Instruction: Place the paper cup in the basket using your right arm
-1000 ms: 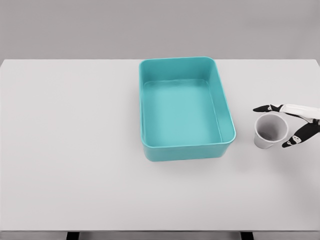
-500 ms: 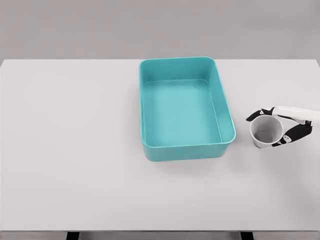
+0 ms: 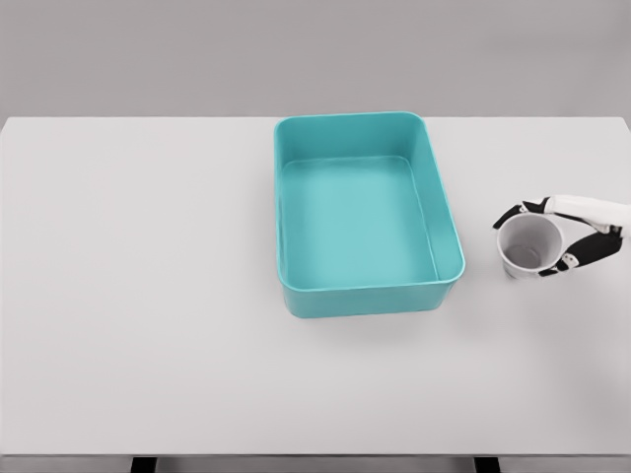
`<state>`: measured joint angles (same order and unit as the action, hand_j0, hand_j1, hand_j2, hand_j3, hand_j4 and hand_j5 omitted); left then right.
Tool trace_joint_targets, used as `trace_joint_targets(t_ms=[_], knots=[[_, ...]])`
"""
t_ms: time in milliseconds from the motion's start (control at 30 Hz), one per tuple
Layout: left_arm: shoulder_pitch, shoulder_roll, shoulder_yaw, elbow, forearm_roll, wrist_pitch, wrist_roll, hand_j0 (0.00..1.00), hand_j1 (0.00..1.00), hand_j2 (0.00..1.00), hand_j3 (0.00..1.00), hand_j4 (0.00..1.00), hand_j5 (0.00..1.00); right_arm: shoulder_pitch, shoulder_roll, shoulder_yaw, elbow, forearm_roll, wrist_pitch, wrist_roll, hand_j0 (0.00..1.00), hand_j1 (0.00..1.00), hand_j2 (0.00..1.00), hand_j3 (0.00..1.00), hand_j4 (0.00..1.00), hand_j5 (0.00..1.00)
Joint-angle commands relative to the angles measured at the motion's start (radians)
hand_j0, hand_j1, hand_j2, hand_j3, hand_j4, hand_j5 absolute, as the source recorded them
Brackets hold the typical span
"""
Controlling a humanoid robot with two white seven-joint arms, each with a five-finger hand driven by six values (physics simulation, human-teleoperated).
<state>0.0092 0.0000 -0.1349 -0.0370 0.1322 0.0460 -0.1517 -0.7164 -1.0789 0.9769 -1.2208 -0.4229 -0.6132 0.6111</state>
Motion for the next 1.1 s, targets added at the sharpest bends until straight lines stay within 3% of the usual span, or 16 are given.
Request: trace_joint_targets(t_ms=[0, 733, 900, 1067], knots=[[0.000, 0.000, 0.000, 0.000, 0.001, 0.000, 0.000, 1.00, 1.00, 1.00, 1.00, 1.00, 1.00, 0.000, -0.001, -0.017, 0.000, -0.008, 0.002, 0.000, 0.72, 0.72, 0.72, 0.72, 0.72, 0.72], [0.000, 0.000, 0.000, 0.000, 0.000, 0.000, 0.000, 1.00, 1.00, 1.00, 1.00, 1.00, 1.00, 0.000, 0.048, -0.218, -0.005, -0.010, 0.002, 0.000, 0.74, 0.74, 0.74, 0.74, 0.74, 0.74], [0.000, 0.000, 0.000, 0.000, 0.000, 0.000, 0.000, 1.00, 1.00, 1.00, 1.00, 1.00, 1.00, -0.002, 0.123, -0.257, -0.008, -0.005, 0.002, 0.000, 0.73, 0.73, 0.73, 0.73, 0.73, 0.73], [0.000, 0.000, 0.000, 0.000, 0.000, 0.000, 0.000, 1.00, 1.00, 1.00, 1.00, 1.00, 1.00, -0.008, 0.140, -0.277, -0.013, 0.004, 0.002, 0.000, 0.73, 0.73, 0.73, 0.73, 0.73, 0.73]])
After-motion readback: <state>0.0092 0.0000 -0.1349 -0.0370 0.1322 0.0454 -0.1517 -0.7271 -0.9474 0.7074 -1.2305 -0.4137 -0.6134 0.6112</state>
